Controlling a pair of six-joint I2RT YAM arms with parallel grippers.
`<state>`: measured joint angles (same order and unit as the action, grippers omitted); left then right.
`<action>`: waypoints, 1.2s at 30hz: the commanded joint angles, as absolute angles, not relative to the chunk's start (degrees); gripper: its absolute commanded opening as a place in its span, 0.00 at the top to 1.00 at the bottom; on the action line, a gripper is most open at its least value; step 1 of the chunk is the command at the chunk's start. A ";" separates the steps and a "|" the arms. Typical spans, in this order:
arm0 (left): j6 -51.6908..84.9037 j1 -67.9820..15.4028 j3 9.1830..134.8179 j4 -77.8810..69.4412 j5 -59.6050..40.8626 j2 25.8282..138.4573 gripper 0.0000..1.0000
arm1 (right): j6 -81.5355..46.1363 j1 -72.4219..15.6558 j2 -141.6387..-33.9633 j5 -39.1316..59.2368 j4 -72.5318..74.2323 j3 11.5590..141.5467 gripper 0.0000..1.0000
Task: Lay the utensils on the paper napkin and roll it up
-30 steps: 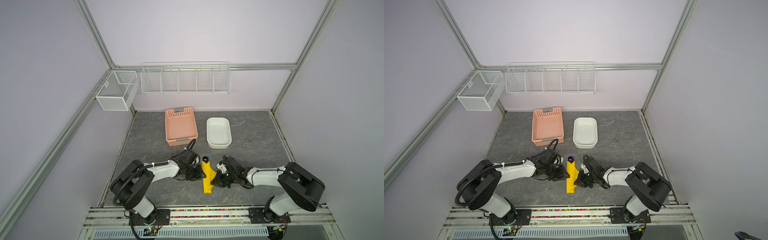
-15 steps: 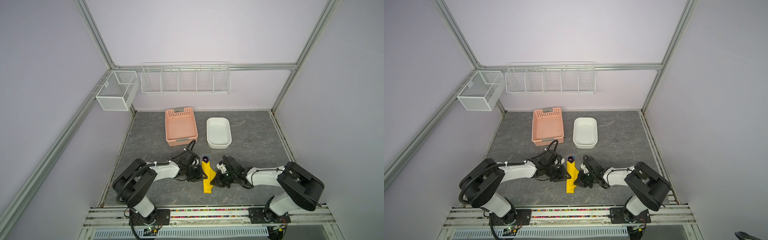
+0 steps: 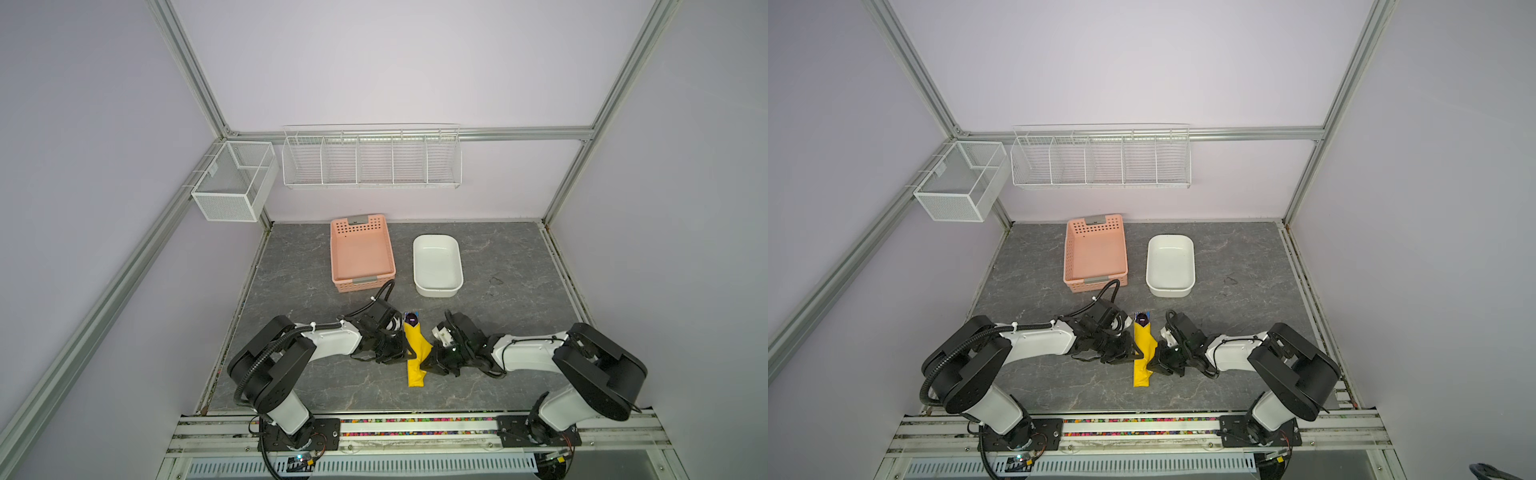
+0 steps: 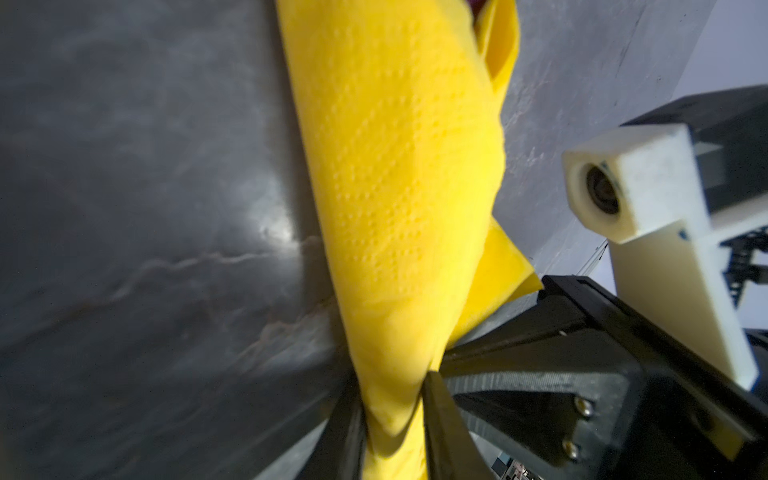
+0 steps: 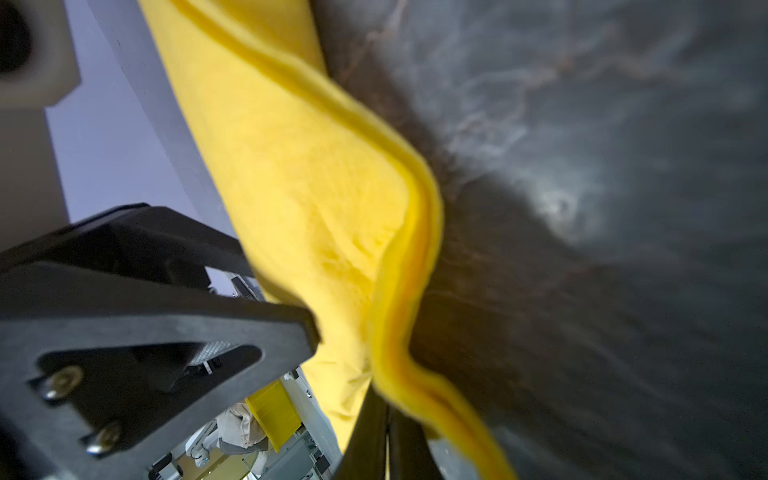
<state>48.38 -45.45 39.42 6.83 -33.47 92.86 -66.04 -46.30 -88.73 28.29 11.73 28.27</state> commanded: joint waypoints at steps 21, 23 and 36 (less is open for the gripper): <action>44.78 -47.18 41.88 17.50 -28.40 96.26 0.72 | -67.76 -47.09 -91.94 26.80 10.19 26.81 0.92; 44.52 -47.46 42.61 17.86 -28.48 97.44 0.74 | -67.76 -47.11 -91.85 26.71 10.11 26.76 0.92; 41.96 -47.57 44.39 18.74 -25.84 96.09 1.00 | -67.44 -47.04 -89.95 26.02 9.27 26.45 0.92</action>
